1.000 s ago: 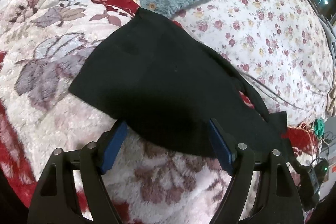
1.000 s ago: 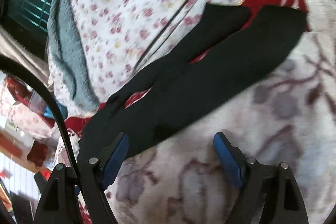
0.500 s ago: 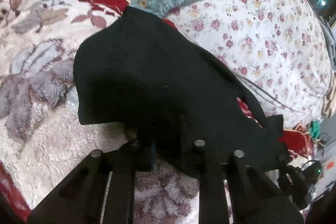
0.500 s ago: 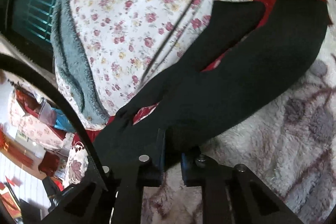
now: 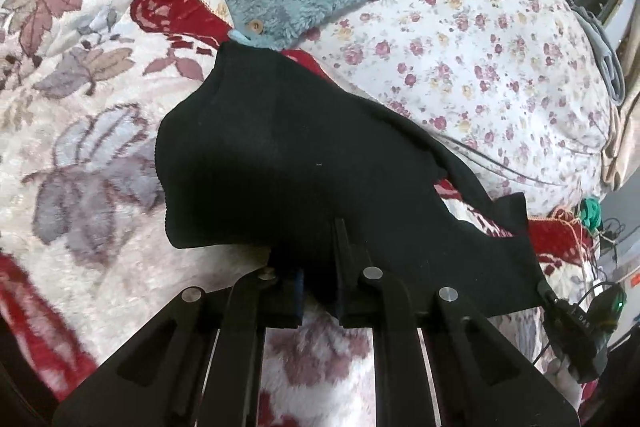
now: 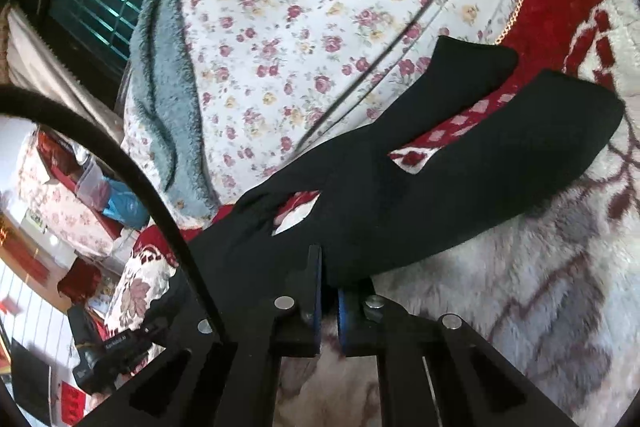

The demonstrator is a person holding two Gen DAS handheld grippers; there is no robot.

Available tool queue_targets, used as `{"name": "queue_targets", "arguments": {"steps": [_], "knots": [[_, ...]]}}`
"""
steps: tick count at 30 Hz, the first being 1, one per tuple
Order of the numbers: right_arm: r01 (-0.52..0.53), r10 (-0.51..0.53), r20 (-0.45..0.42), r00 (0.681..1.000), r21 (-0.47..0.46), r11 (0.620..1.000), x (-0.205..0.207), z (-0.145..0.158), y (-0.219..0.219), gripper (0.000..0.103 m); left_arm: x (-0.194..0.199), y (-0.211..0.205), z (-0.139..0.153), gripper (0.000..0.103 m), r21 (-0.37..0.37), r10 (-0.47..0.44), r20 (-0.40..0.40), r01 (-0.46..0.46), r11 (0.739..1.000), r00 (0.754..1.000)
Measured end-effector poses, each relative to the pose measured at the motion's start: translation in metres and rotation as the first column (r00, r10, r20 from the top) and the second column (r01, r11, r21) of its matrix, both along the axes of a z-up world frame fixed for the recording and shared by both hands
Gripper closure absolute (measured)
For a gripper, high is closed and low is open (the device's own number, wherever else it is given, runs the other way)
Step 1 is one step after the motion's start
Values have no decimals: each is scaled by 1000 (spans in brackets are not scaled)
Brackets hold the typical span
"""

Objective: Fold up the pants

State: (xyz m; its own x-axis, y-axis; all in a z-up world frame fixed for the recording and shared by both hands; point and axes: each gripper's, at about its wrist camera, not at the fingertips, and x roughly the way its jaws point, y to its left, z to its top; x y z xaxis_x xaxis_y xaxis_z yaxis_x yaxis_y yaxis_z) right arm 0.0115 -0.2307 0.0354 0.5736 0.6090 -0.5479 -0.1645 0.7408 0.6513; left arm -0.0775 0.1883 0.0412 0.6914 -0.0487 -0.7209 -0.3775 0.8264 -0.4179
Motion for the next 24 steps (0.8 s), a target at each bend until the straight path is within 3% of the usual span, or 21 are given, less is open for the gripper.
{"name": "queue_targets", "arguments": {"steps": [10,17,20,23,24], "knots": [[-62,64,-41,997,36,997,-52,-4,11,98,-50,11,8,93,45,-2,-17,3,999,1000],[-75,75,-88,993,8,997,-66,-20,21,98,-62,15,-18,93,46,29,-60,-26,999,998],[-59,65,-130,989,43,997,-62,-30,17,94,-63,11,-16,90,58,28,-52,-25,998,998],[-31,36,-126,991,40,999,-63,-25,3,76,-70,12,-3,80,79,21,-43,-17,997,999],[-22,26,-114,993,35,999,-65,-21,-3,75,-74,12,2,80,95,22,-40,-18,995,999]]}}
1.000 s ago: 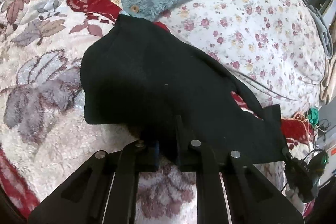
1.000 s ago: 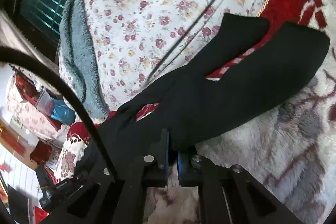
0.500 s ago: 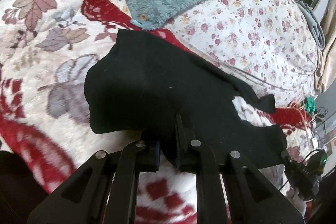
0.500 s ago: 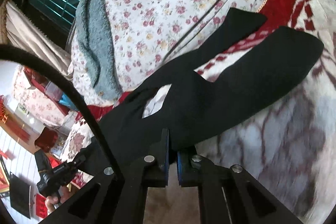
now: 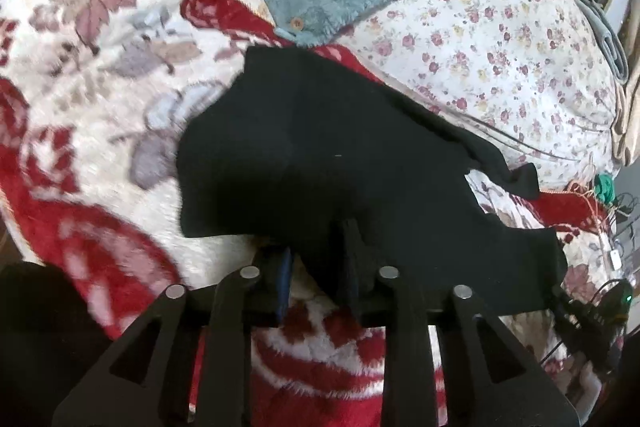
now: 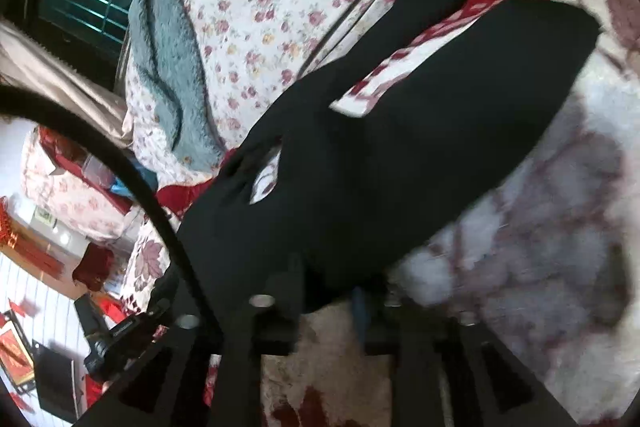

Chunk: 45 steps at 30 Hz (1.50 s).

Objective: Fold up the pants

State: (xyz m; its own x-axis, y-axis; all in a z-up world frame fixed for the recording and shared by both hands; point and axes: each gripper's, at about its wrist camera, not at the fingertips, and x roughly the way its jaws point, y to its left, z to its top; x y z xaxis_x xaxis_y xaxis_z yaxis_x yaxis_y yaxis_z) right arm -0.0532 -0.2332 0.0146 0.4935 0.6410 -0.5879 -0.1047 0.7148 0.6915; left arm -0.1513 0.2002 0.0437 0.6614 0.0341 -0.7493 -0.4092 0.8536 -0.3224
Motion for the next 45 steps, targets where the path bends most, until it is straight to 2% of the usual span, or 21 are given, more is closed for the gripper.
{"name": "queue_targets", "arguments": {"steps": [3,7,8,9,11,14,15,17,18,22,25,27,28,30,31,35,36,40,42,43,45], "knots": [[42,-42,25,999,-31,999,-1,12,-23,70,-14,-4,20,79,46,-4,26,3,999,1000],[140,-137,37,990,-77,987,2,18,-62,68,-29,-21,52,56,123,-33,110,19,992,993],[177,-175,30,984,-82,981,5,18,-75,65,-30,-24,57,54,127,-43,124,27,992,991],[195,-193,27,981,-91,977,7,19,-83,59,-30,-29,64,50,127,-65,141,47,991,988],[231,-230,28,973,-118,966,14,19,-98,57,-20,-42,73,49,116,-116,156,98,988,981],[267,-272,-10,962,-147,952,30,12,-119,56,10,-73,80,46,114,-253,159,236,965,954],[279,-285,-24,958,-148,949,35,8,-125,56,24,-85,79,41,91,-315,149,304,948,937],[293,-302,-45,952,-149,944,45,1,-135,56,51,-106,75,40,33,-410,142,409,912,901],[304,-314,-49,948,-142,942,47,-2,-143,56,71,-121,70,40,0,-466,131,470,883,875],[328,-331,-65,941,-61,943,62,-10,-156,56,137,-175,55,40,-32,-612,92,617,787,786],[332,-332,-76,940,-16,943,74,-14,-161,56,188,-214,38,40,-77,-722,51,724,686,690],[331,-329,-86,941,9,944,79,-16,-163,56,218,-239,27,40,-112,-790,21,787,607,613],[330,-327,-87,941,21,944,80,-16,-164,56,226,-247,23,40,-130,-809,18,804,581,587],[323,-319,-83,944,39,945,80,-17,-164,56,249,-269,15,40,-185,-868,10,854,486,496],[317,-314,-74,947,38,948,80,-18,-163,56,254,-274,11,40,-196,-884,1,867,459,468],[281,-280,-35,959,16,960,84,-17,-155,58,274,-298,-6,40,-192,-914,-80,893,406,398],[274,-274,-28,961,9,962,86,-18,-153,68,278,-304,-12,40,-195,-920,-103,899,392,379],[257,-257,-21,966,-5,966,90,-22,-149,93,284,-320,-36,40,-192,-920,-190,906,376,341],[245,-245,1,969,-11,969,90,-19,-147,97,281,-330,-42,40,-142,-915,-212,916,376,343],[243,-243,16,970,-17,970,89,-17,-146,98,278,-337,-42,45,-103,-919,-214,928,359,332],[244,-242,46,969,-28,969,87,-12,-144,98,270,-348,-39,63,-24,-926,-230,949,315,301]]}}
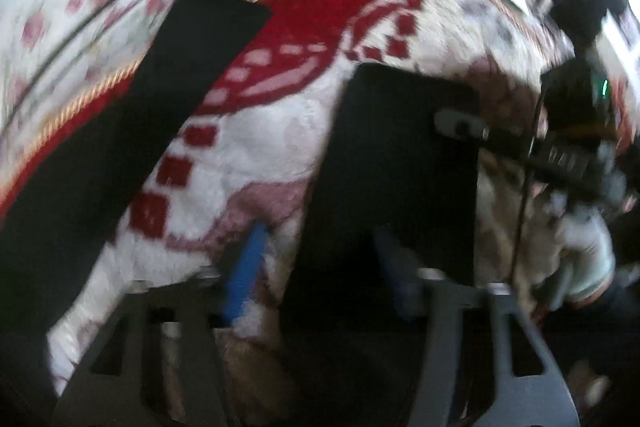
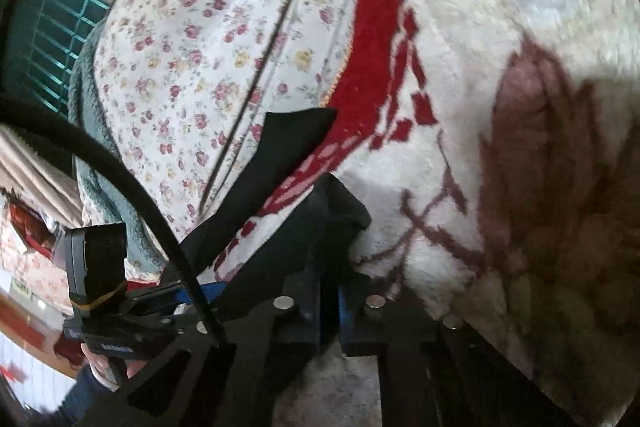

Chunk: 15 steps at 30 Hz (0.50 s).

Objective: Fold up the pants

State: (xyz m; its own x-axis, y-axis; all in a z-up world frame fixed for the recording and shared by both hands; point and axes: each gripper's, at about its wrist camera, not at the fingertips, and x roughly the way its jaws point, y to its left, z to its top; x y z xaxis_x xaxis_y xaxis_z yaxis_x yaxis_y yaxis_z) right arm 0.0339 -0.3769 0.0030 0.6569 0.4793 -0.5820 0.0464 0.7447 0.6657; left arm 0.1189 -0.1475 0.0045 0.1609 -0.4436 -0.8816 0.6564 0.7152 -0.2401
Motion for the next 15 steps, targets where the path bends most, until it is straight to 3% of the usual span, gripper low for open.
{"name": "queue_targets", "arguments": {"steps": [3,4,5,10,15], "knots": [[16,-15,30,999,-21,1000,-7,10,0,98,-2,-7,6,83,12,12,32,-13,1000,999],[23,-21,37,999,-31,999,-11,14,0,98,-2,-8,9,99,-8,10,21,-10,1000,1000],[33,-31,44,999,-37,999,-16,19,-1,99,0,-8,11,99,-30,0,2,0,1000,1000],[120,-116,95,989,-32,992,-53,44,-26,99,-23,-39,26,99,-55,-68,69,72,996,995],[154,-153,23,988,-95,983,-80,36,-41,99,-38,-69,12,99,-26,-88,68,90,996,994]]}}
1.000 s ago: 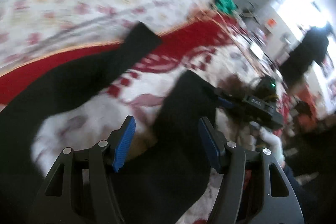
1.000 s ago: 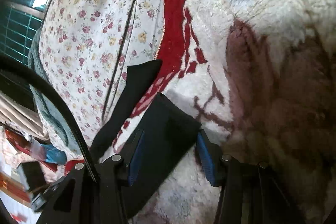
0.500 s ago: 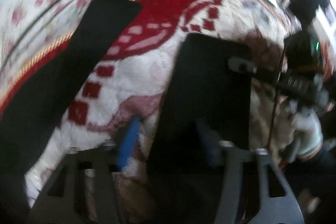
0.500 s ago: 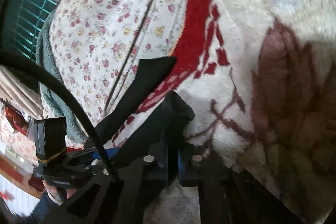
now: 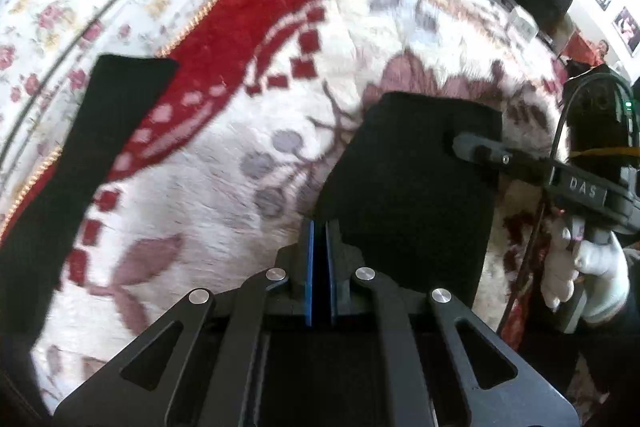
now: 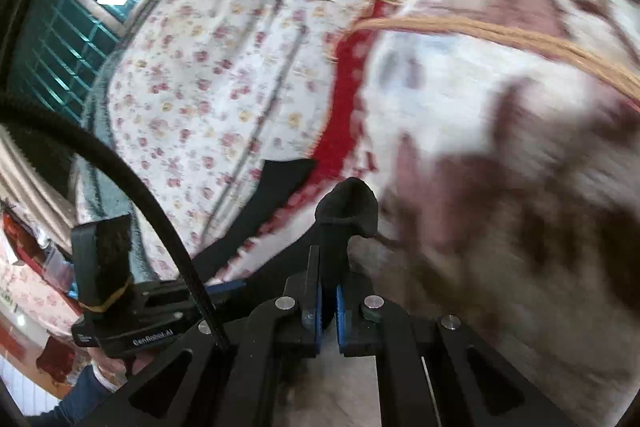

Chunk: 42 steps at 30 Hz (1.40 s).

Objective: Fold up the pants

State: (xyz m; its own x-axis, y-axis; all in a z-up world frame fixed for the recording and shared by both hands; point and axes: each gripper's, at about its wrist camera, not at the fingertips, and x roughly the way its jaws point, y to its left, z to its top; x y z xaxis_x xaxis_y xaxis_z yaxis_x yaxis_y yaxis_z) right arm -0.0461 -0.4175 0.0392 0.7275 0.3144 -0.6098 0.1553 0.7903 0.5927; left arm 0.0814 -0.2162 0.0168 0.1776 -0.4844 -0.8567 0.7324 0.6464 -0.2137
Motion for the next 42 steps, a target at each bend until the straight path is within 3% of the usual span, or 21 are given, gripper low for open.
{"name": "queue_targets", "arguments": {"steps": [2,5,10,14,15,16,17,22,27,35,38,39,41,42], "knots": [[-36,26,-86,996,-117,992,6,-6,13,98,-7,-5,-10,98,49,8,47,-11,999,999],[-45,10,-147,989,-235,971,13,-12,26,98,-7,-3,-10,98,29,45,50,-46,999,998],[-13,-19,-157,987,-201,979,5,-4,18,91,-6,7,-5,90,14,118,18,-118,993,993],[37,-62,-92,994,-252,967,-7,23,17,76,-10,22,5,86,-21,170,-3,-170,985,985],[39,-59,-72,996,-248,968,-8,30,17,74,-10,26,7,79,-29,184,-11,-185,982,983],[34,-47,-51,998,-233,972,-9,35,18,74,-10,32,10,69,-41,202,-25,-203,978,979],[23,-30,-32,999,-207,978,-8,39,19,74,-10,39,13,66,-52,220,-35,-222,974,975],[-45,45,-5,999,-106,993,10,43,41,74,-19,90,32,65,-75,343,-14,-343,936,939],[-163,163,-8,987,-98,982,48,44,85,71,-21,174,43,65,-102,511,-36,-512,853,859],[-277,276,-29,961,-41,960,107,28,136,68,-23,324,44,65,-105,777,-98,-783,613,622],[-299,298,-43,954,-21,954,119,21,149,68,-10,361,38,54,-107,815,-161,-831,546,557],[-304,303,-46,952,-15,953,121,19,154,68,-4,373,36,54,-100,834,-180,-853,512,522],[-316,316,-42,948,-3,949,123,18,160,68,3,387,35,54,-89,858,-157,-872,481,489],[-323,322,-39,946,2,947,122,18,163,68,7,391,33,53,-83,851,-167,-867,491,498]]}}
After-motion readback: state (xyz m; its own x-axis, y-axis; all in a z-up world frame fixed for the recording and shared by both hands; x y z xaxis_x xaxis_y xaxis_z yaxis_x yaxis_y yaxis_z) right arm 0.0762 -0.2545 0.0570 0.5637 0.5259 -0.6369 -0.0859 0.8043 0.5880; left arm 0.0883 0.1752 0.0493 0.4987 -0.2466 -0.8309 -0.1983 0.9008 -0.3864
